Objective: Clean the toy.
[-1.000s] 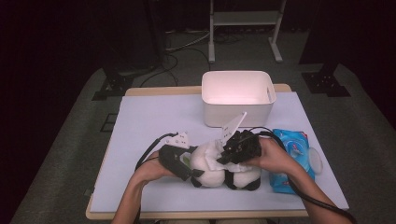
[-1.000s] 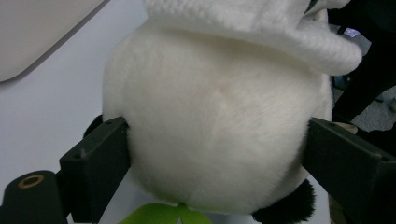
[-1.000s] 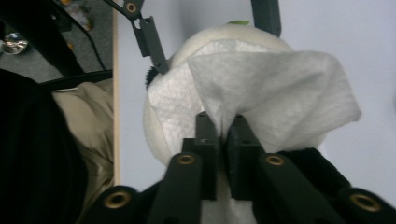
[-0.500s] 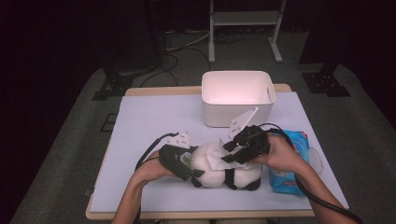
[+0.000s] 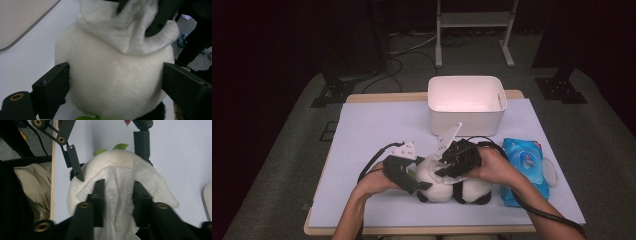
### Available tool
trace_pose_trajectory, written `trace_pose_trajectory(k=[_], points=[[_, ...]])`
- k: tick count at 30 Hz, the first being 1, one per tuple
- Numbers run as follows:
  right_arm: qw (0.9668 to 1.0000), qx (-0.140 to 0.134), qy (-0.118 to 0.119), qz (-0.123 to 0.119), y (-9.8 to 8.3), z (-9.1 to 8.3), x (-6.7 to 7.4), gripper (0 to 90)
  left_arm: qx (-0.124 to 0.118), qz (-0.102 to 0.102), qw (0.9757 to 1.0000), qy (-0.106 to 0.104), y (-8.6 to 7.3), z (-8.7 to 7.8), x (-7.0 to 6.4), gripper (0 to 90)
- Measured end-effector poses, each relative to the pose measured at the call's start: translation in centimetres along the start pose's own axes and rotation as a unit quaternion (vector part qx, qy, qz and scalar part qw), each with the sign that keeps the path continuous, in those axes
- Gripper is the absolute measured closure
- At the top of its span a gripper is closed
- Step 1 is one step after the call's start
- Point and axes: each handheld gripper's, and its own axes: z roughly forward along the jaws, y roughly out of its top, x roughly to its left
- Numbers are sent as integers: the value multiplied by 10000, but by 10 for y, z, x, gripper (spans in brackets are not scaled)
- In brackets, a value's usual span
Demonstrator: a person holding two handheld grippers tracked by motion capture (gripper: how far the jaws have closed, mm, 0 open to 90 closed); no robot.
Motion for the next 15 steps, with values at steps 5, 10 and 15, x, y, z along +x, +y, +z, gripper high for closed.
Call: trace_pose_trajectory(k=[5,10,15], points=[[10000,84,21,-31,-5,-4,2,852,7,-13,10000,7,0,0,0,98],[9997,233,-29,18,-15,-12,5,855,12,-27,10000,21,0,1,1,97],[9997,170,-84,172,-34,-23,6,856,15,-30,10000,23,-1,1,2,96]])
